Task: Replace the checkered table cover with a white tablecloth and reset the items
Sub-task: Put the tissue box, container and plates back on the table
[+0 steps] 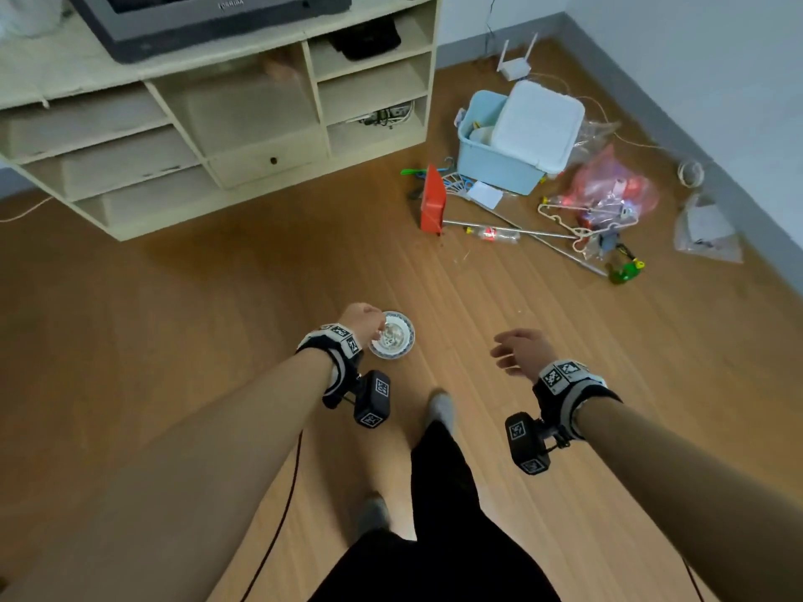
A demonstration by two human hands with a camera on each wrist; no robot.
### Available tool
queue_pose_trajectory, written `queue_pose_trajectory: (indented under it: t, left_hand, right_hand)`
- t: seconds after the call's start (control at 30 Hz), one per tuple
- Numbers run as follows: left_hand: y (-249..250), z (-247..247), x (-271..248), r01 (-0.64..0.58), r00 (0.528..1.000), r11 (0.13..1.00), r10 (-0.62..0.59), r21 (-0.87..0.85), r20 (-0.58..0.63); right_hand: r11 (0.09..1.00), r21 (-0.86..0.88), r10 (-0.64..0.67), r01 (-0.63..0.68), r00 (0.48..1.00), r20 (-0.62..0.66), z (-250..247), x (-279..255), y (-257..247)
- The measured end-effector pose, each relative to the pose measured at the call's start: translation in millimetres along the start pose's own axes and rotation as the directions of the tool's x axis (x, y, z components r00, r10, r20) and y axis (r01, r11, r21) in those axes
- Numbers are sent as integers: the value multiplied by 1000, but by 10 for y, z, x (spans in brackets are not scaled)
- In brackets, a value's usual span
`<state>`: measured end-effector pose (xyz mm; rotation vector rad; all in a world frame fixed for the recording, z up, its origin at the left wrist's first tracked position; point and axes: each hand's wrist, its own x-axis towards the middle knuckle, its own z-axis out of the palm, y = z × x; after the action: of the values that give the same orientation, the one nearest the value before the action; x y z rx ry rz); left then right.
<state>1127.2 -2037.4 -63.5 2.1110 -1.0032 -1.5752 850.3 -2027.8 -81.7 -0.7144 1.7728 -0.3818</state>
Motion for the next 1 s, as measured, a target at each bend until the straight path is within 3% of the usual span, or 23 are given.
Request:
queue_pose_trajectory:
  t: [0.13, 0.3, 0.5, 0.67, 0.87, 1.0]
  left_hand:
    - [-7, 173, 848, 130, 990, 980, -136, -151, -36]
    - [-473, 428, 2086, 194, 968, 944, -229, -267, -106]
    - [-1646, 1033, 3666, 283, 941, 889, -331, -359, -77]
    - [-2780, 1494, 4823, 401, 879, 819, -469, -410, -79]
    - [-3493, 1734, 6090, 354, 883, 870, -432, -343, -184]
    - [-3654, 1798, 6682, 315, 893, 891, -395, -325, -216]
  right_hand:
    - [998, -64, 23, -24, 1000, -9, 121, 896, -111]
    - [995, -62, 78, -79, 997, -15, 501, 2109, 101]
    - [988, -70, 141, -138, 989, 33, 1442, 3746, 875]
    - [978, -147, 158, -151, 987, 34, 2291, 5102, 1531]
    - [923, -368, 115, -110, 993, -8, 2933, 6340, 2027]
    - [934, -340, 98, -107, 994, -42, 3209, 6866, 2176]
